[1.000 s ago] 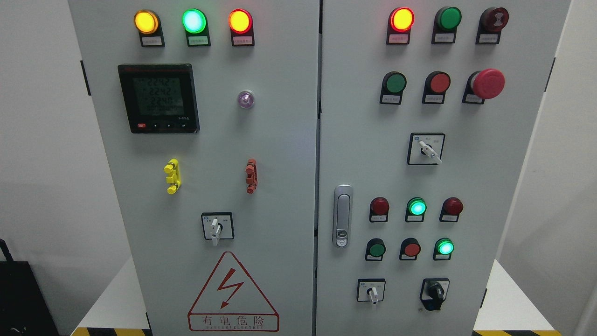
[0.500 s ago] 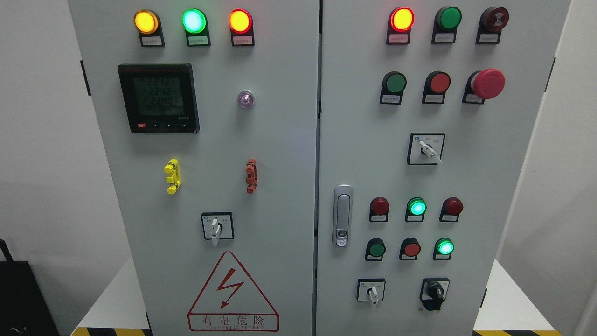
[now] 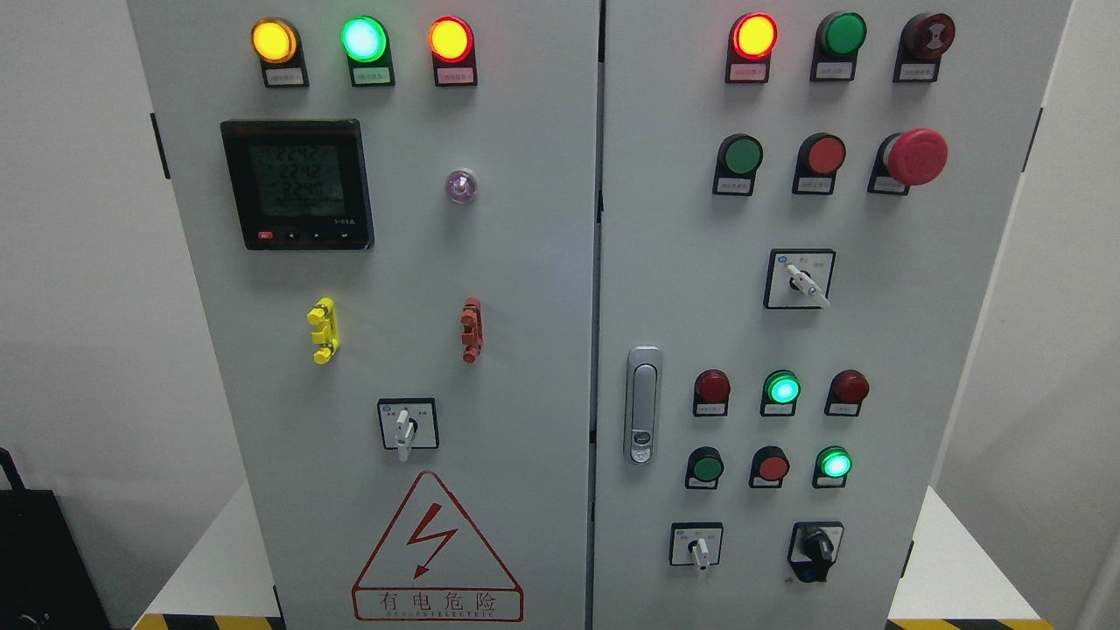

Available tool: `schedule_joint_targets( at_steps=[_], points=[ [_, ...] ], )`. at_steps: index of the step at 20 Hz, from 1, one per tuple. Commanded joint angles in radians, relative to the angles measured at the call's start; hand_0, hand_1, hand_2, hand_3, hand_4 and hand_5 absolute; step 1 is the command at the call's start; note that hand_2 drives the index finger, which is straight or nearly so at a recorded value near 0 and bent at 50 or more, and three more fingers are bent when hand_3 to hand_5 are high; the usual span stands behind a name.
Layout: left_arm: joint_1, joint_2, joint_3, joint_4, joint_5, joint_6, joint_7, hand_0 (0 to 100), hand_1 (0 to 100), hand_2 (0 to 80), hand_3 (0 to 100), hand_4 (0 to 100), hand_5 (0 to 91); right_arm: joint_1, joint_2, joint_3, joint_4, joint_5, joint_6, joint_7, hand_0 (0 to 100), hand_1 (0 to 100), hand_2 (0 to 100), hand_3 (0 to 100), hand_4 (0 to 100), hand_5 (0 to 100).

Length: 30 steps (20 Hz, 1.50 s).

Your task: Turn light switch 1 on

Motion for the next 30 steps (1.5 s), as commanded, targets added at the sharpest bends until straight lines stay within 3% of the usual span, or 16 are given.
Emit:
schedule_joint_targets(
  at_steps=[1,3,9,12,16,21,30],
  points=[
    [-0.051,-0.033,-0.102,-0.109,-0.052,0.015,0.053,20,44,46.9,63,75,64.8,0.0,0.0,0.0,0.0,0.0,-0.001,0.001,5,0,0,0,0,0],
    [-0.075,-0.055,-0.115,-0.109,-0.053,0.05,0.095,18,45,47.4,63,75,64.6,0.0,0.0,0.0,0.0,0.0,-0.001,-0.001,5,0,0,0,0,0],
    [-0.121,-0.085,-0.141,-0.124,-0.058,0.097,0.099,15,47,49.9,65,76,65.8,0.0,0.0,0.0,0.0,0.0,-0.001,-0.001,5,0,0,0,0,0],
    [-0.13,-0.095,-0.142,-0.175,-0.066,0.206,0.098,10,47,50.6,66,76,67.7,0.0,0.0,0.0,0.0,0.0,-0.001,-0.001,5,0,0,0,0,0],
    [-0.164,-0.099,-0.142,-0.179,-0.073,0.236,0.104,8,49,51.2,67,77,68.6,0.0,0.0,0.0,0.0,0.0,-0.001,-0.001,5,0,0,0,0,0],
    [-0.169,-0.099,-0.142,-0.218,-0.103,0.315,0.256,7,56,52.7,70,79,71.2,0.0,0.0,0.0,0.0,0.0,-0.001,0.001,5,0,0,0,0,0],
    [-0.189,-0.106,-0.141,-0.225,-0.099,0.335,0.323,3,59,56.6,74,81,75.3,0.0,0.0,0.0,0.0,0.0,-0.001,0.001,5,0,0,0,0,0]
  ],
)
